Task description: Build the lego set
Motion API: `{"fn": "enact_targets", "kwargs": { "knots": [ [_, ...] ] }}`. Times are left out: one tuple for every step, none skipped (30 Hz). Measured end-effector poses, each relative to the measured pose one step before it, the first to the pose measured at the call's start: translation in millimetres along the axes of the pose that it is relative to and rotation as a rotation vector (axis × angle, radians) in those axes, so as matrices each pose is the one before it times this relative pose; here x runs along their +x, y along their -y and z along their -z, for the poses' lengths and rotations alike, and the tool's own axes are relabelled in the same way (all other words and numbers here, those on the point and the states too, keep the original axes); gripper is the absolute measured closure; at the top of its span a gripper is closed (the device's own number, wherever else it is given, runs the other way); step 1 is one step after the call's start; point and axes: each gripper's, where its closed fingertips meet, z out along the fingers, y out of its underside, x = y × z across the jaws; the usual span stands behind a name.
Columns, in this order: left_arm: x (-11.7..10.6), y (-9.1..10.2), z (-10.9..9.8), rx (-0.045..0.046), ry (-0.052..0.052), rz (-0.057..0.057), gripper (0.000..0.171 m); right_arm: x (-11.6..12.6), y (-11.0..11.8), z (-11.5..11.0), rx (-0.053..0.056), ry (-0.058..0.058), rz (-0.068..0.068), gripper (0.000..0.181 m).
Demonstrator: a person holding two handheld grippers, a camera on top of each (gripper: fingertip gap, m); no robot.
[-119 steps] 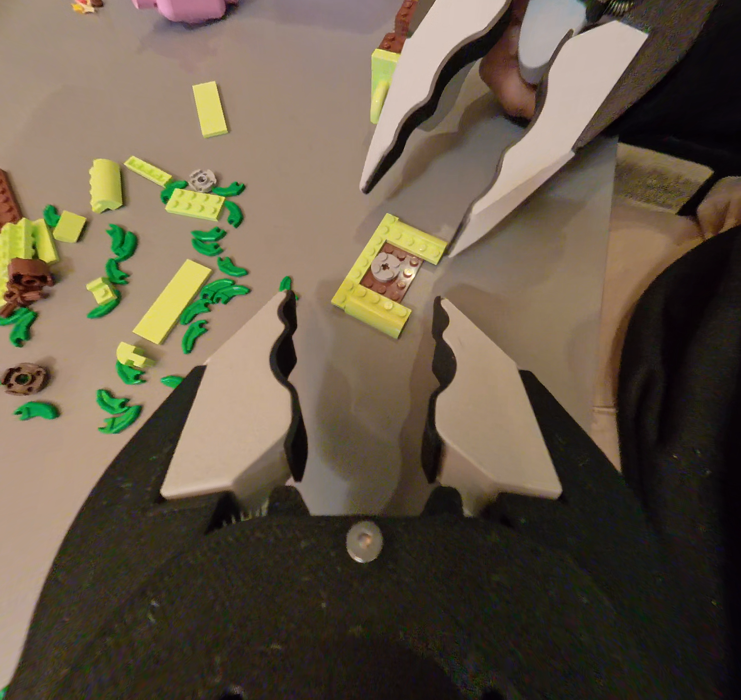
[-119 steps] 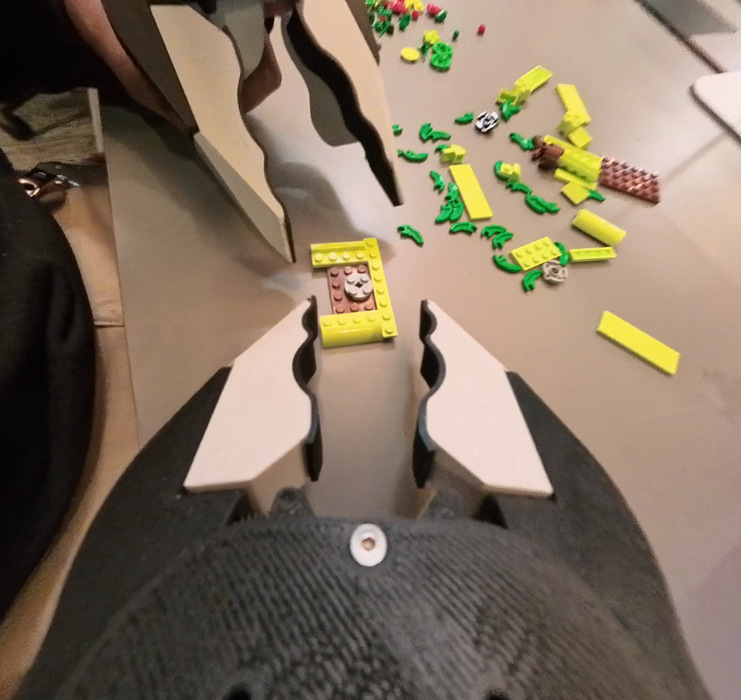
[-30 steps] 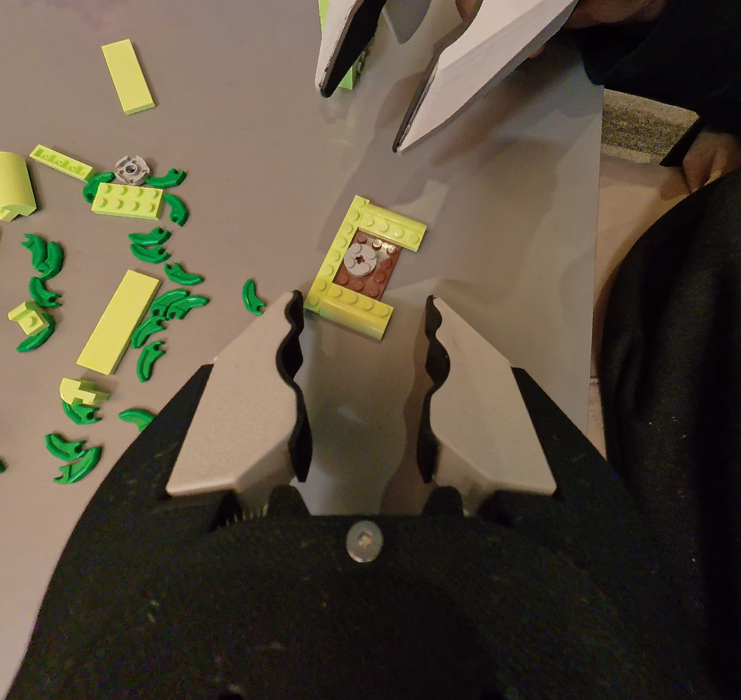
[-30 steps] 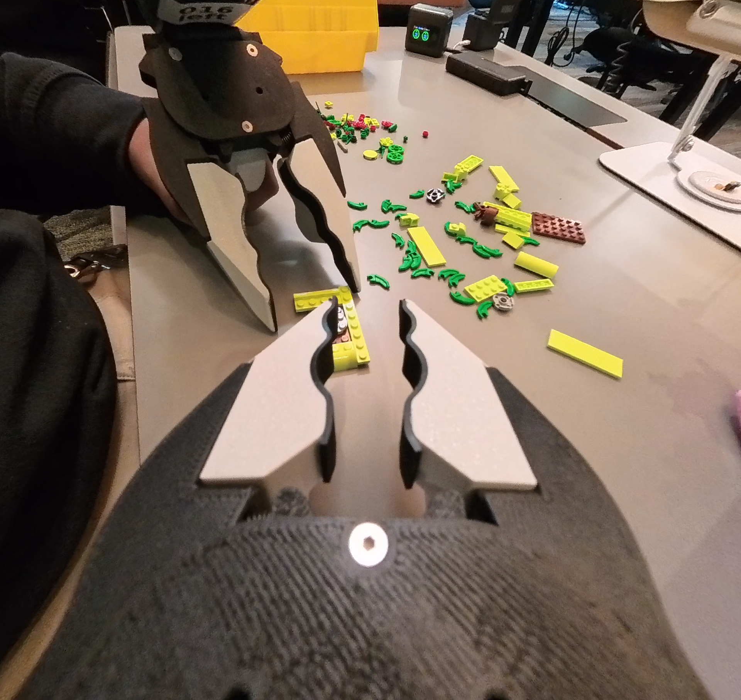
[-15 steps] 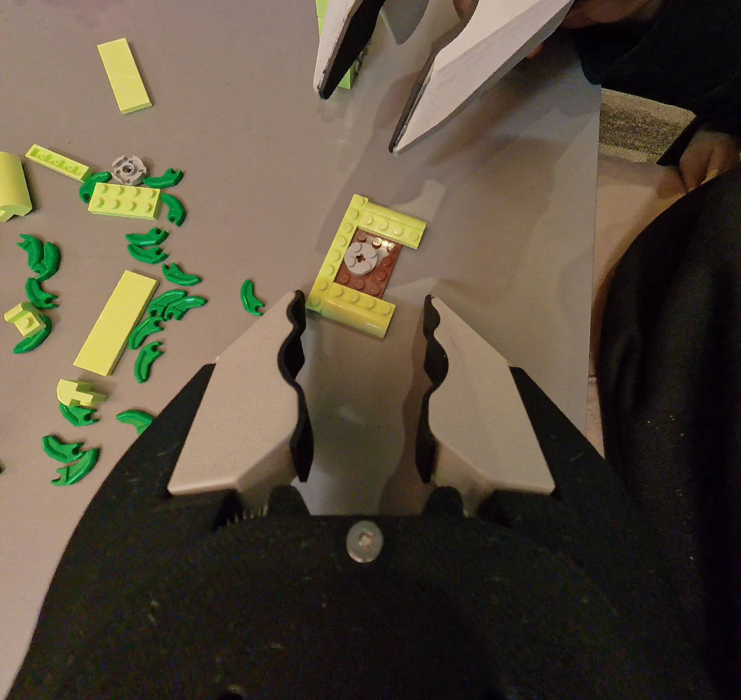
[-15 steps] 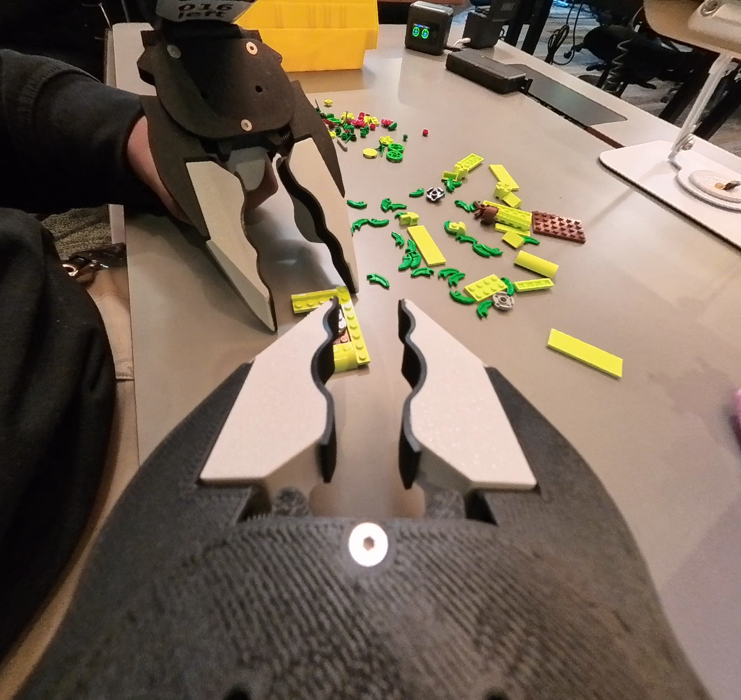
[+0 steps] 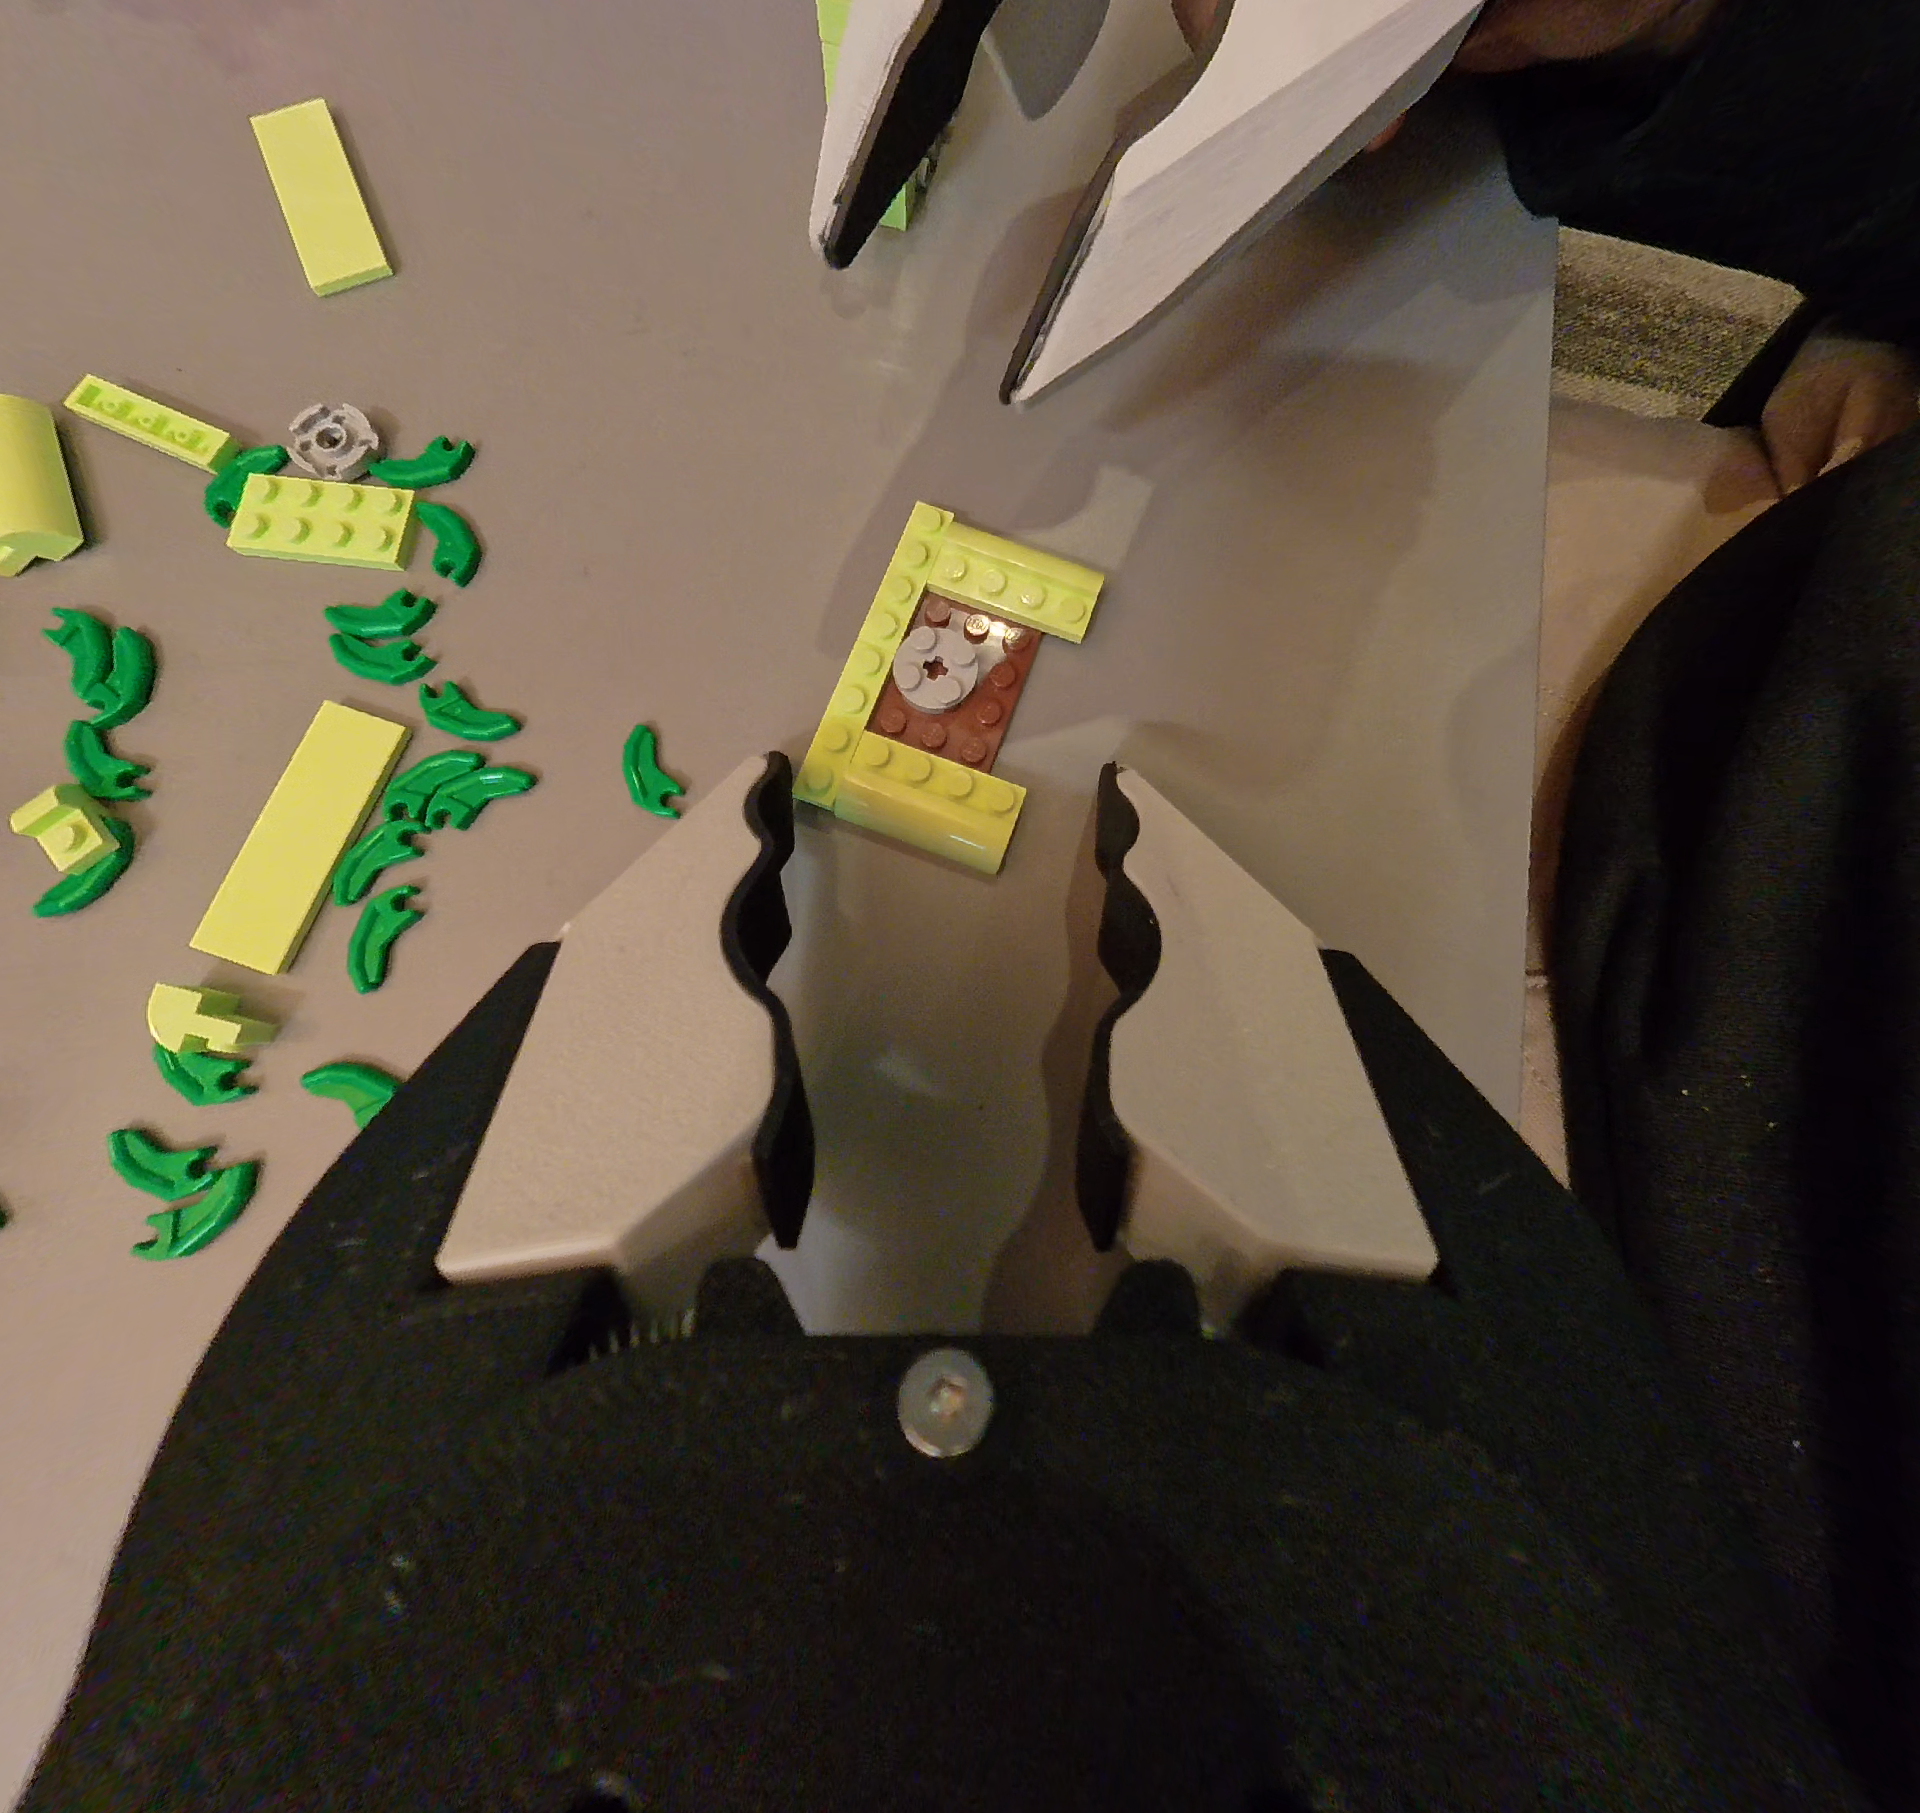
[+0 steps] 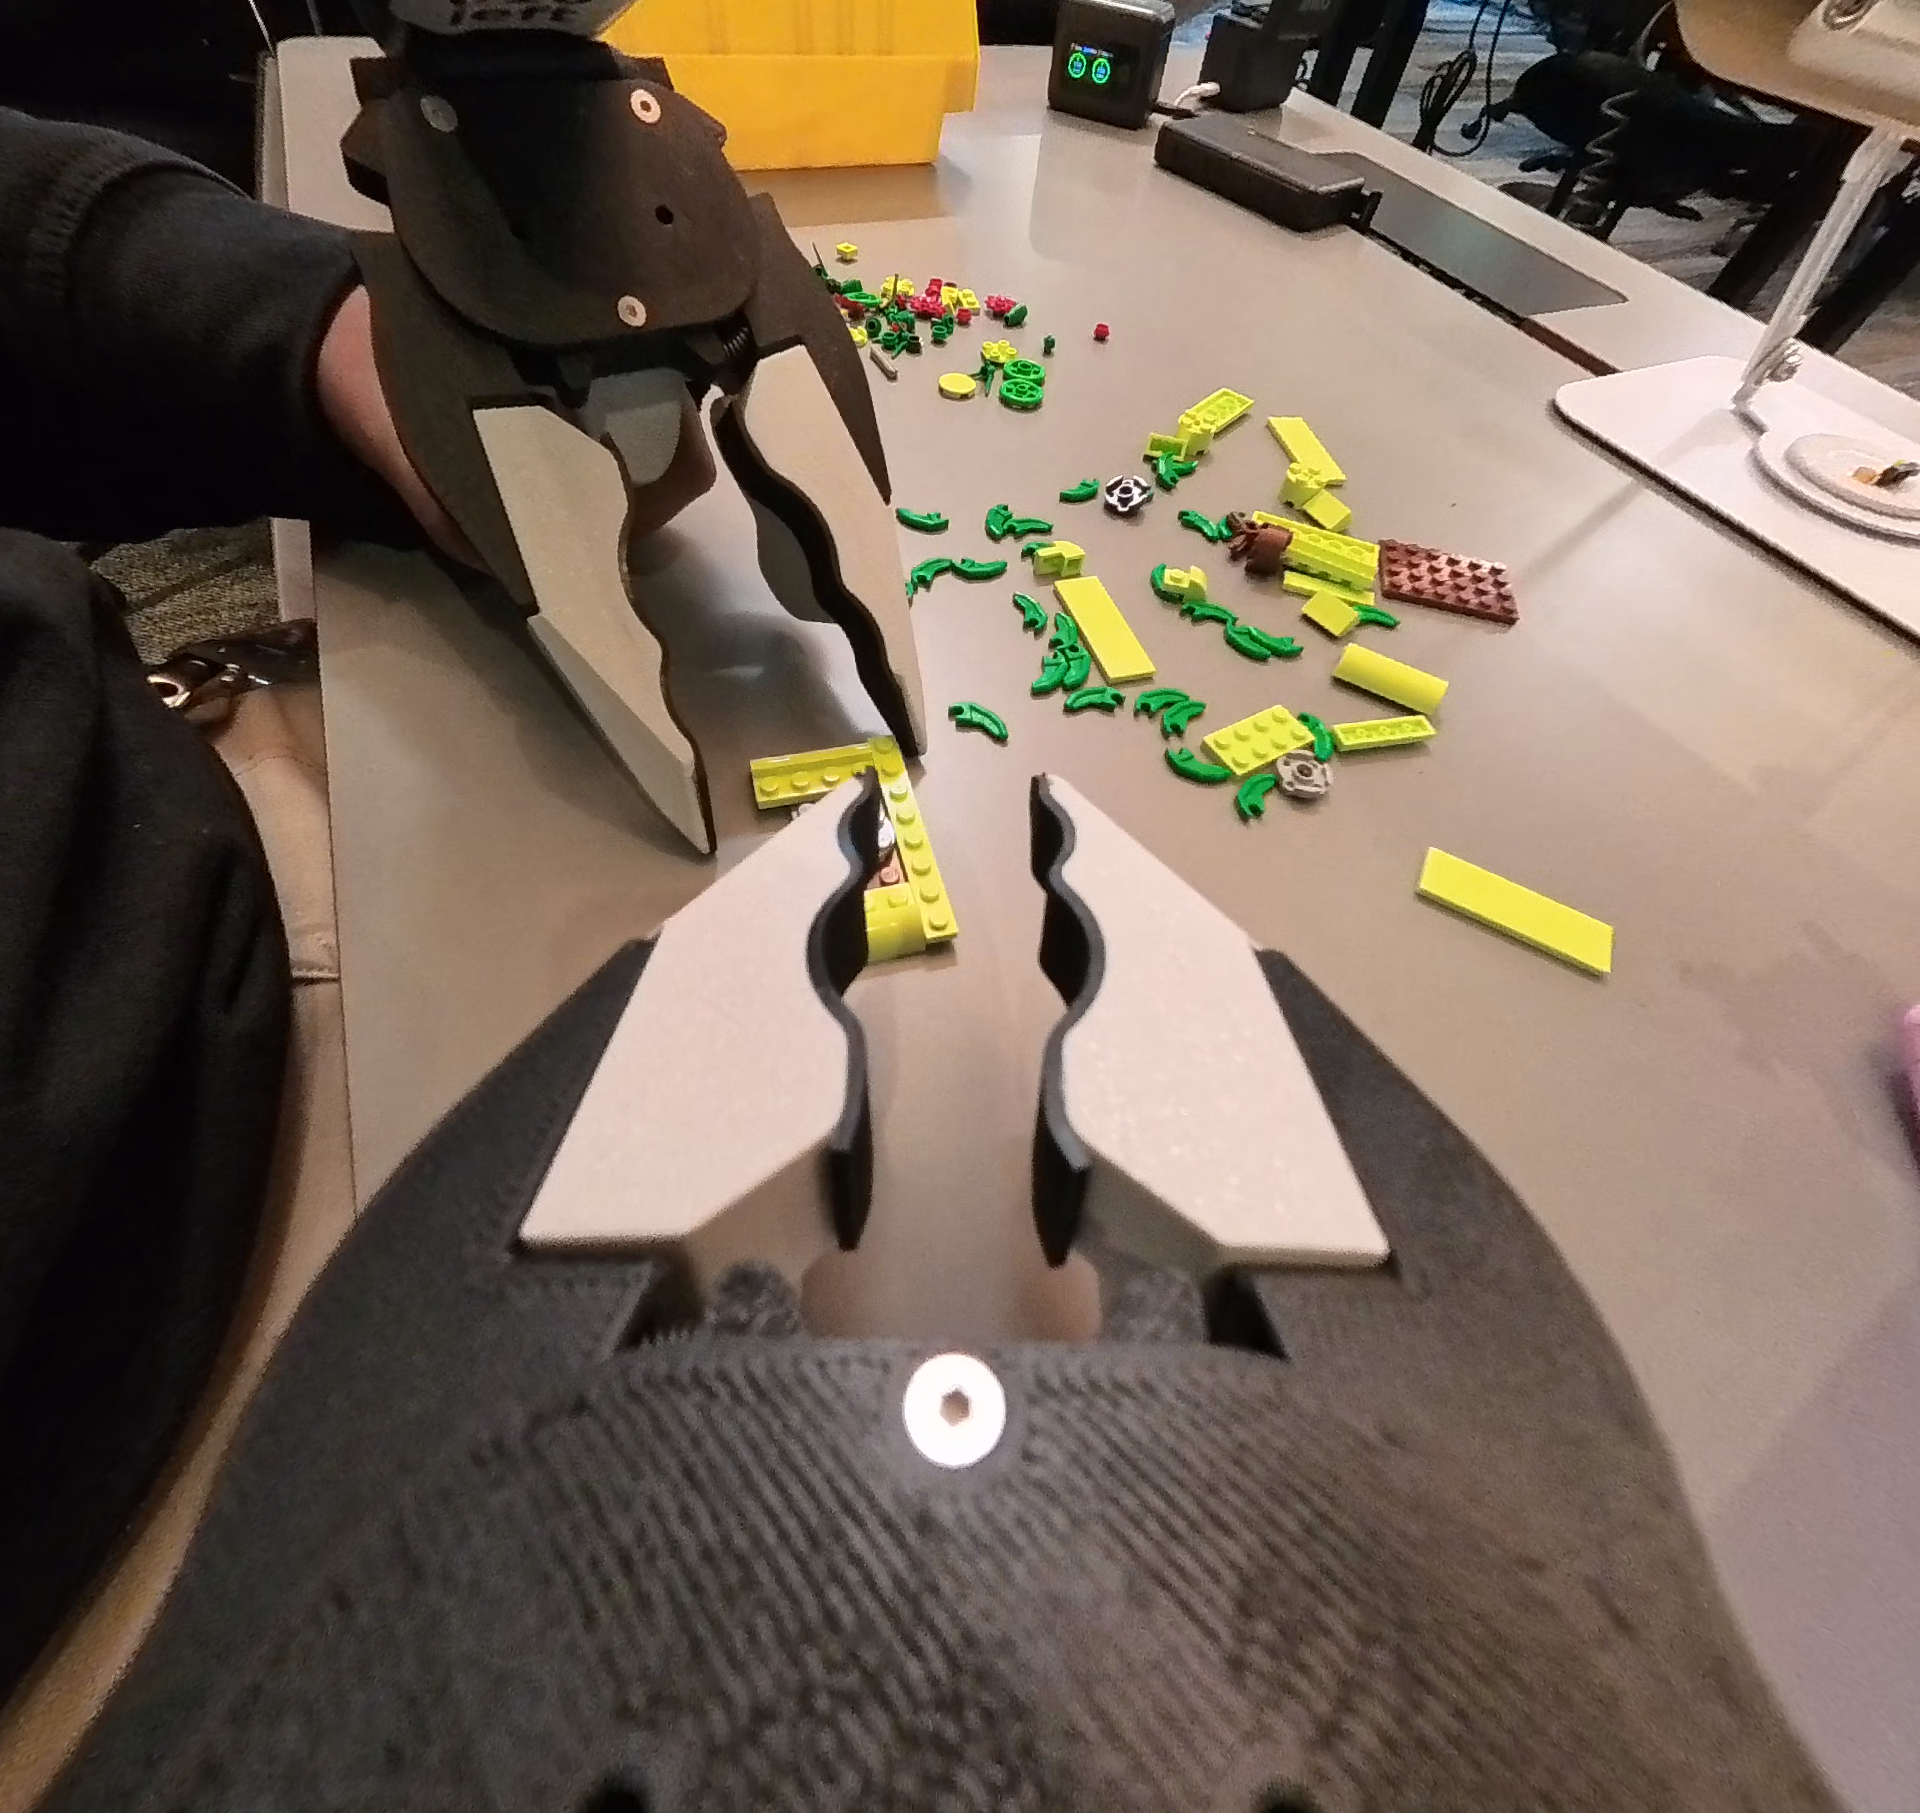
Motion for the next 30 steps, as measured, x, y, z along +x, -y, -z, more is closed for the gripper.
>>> {"fn": "enact_targets", "kwargs": {
  "knots": [
    [0.05,-0.01,0.0,-0.00006,-0.0003,0.0001,0.114,-0.09,-0.23,-0.14,-0.0018,-0.0004,0.0008,0.155],
    [-0.02,0.14,0.0,-0.00001,-0.0001,0.0,0.114,0.0,-0.17,-0.24,-0.0016,-0.0006,0.0009,0.155],
    [-0.02,0.0,0.0,0.00003,0.0001,-0.0002,0.114,-0.03,-0.21,-0.05,-0.0013,-0.0005,0.0009,0.155],
    [-0.03,0.0,0.0,-0.00002,0.0001,-0.0002,0.115,0.07,-0.16,-0.2,-0.0013,-0.0006,0.0006,0.155],
    [0.01,-0.04,0.02,-0.00026,-0.0001,-0.0001,0.115,-0.04,-0.11,-0.08,-0.0014,-0.0003,0.0005,0.155],
    [0.05,-0.11,-0.05,-0.00026,-0.0003,0.0003,0.115,0.01,-0.17,-0.2,-0.0014,-0.0003,0.0004,0.155],
    [-0.04,0.03,-0.03,-0.0001,-0.0004,0.0004,0.115,-0.01,-0.2,-0.12,-0.0014,-0.0005,0.0005,0.155],
    [0.0,-0.04,0.04,-0.00014,-0.0004,0.0004,0.115,-0.09,-0.2,-0.15,-0.0016,-0.0005,0.0006,0.155],
    [0.03,0.03,-0.05,-0.0003,-0.0003,0.0003,0.115,0.01,-0.19,-0.19,-0.0015,-0.0002,0.0005,0.155],
    [-0.04,-0.04,0.03,-0.00013,-0.0002,0.0003,0.115,-0.02,-0.19,-0.19,-0.0015,-0.0001,0.0004,0.155],
    [0.03,0.05,-0.06,-0.00011,-0.0003,0.0003,0.115,-0.05,-0.19,-0.19,-0.0015,0.0001,0.0003,0.155],
    [-0.06,-0.03,0.03,-0.00004,-0.0002,0.0001,0.115,0.0,-0.13,-0.03,-0.0013,0.0,0.0004,0.155],
    [0.04,-0.01,0.0,-0.00004,-0.0002,0.0002,0.115,-0.03,-0.14,-0.21,-0.0012,0.0,0.0004,0.155],
    [-0.01,0.02,-0.03,-0.00016,-0.0006,0.0005,0.115,0.02,-0.19,-0.15,-0.0013,-0.0001,-0.0001,0.155],
    [0.01,-0.05,-0.1,-0.0002,-0.0007,0.0006,0.115,-0.05,-0.1,-0.12,-0.0013,0.0004,-0.0004,0.155],
    [0.02,-0.03,0.03,-0.00006,-0.0005,0.0006,0.115,0.01,-0.2,-0.11,-0.0012,0.0005,-0.0003,0.155],
    [-0.01,-0.01,0.0,-0.00006,0.0,-0.0001,0.115,0.0,-0.04,-0.14,-0.0009,0.0002,-0.0001,0.155],
    [-0.03,0.0,0.0,0.00002,0.0001,-0.0003,0.115,0.01,-0.03,-0.08,-0.0006,-0.0002,0.0001,0.155],
    [0.05,0.03,-0.03,0.00005,0.0001,-0.0003,0.115,0.03,-0.17,0.0,-0.0005,-0.0001,0.0003,0.155],
    [-0.02,0.0,0.0,-0.00003,0.0001,-0.0002,0.115,-0.01,-0.02,-0.09,-0.0006,0.0,0.0002,0.155],
    [0.02,-0.01,0.01,-0.0001,-0.0001,0.0001,0.115,-0.04,-0.04,-0.08,-0.0007,0.0001,0.0,0.155],
    [-0.01,0.0,0.0,0.00001,0.0,-0.0001,0.115,0.02,-0.03,-0.08,-0.0006,-0.0002,0.0002,0.155],
    [-0.02,0.0,0.0,0.00003,0.0001,-0.0002,0.115,-0.01,-0.13,-0.06,-0.0005,-0.0002,0.0006,0.155],
    [0.09,-0.12,-0.03,-0.00001,0.0,-0.0004,0.115,-0.08,-0.02,0.0,-0.0004,-0.0006,0.0009,0.155],
    [-0.06,-0.01,0.0,-0.00006,0.0002,-0.0005,0.115,0.06,-0.03,-0.02,-0.0004,-0.0006,0.0008,0.155],
    [0.04,0.01,-0.02,-0.00009,0.0002,-0.0003,0.115,0.02,-0.04,-0.01,-0.0005,-0.0004,0.0007,0.155],
    [-0.07,0.01,-0.01,0.0001,0.0003,-0.0004,0.115,-0.06,-0.09,-0.11,-0.0004,-0.0004,0.0008,0.155],
    [0.05,-0.03,0.03,0.00009,0.0003,-0.0005,0.115,0.05,-0.04,-0.02,-0.0005,-0.0005,0.0008,0.155],
    [0.11,-0.01,0.01,0.00012,0.0003,-0.001,0.115,-0.04,-0.01,0.0,-0.0003,-0.0008,0.0009,0.155],
    [0.29,-0.04,0.04,0.00023,-0.0005,-0.0019,0.115,-0.02,0.04,-0.02,0.0,-0.0008,0.0011,0.155]
  ]
}}
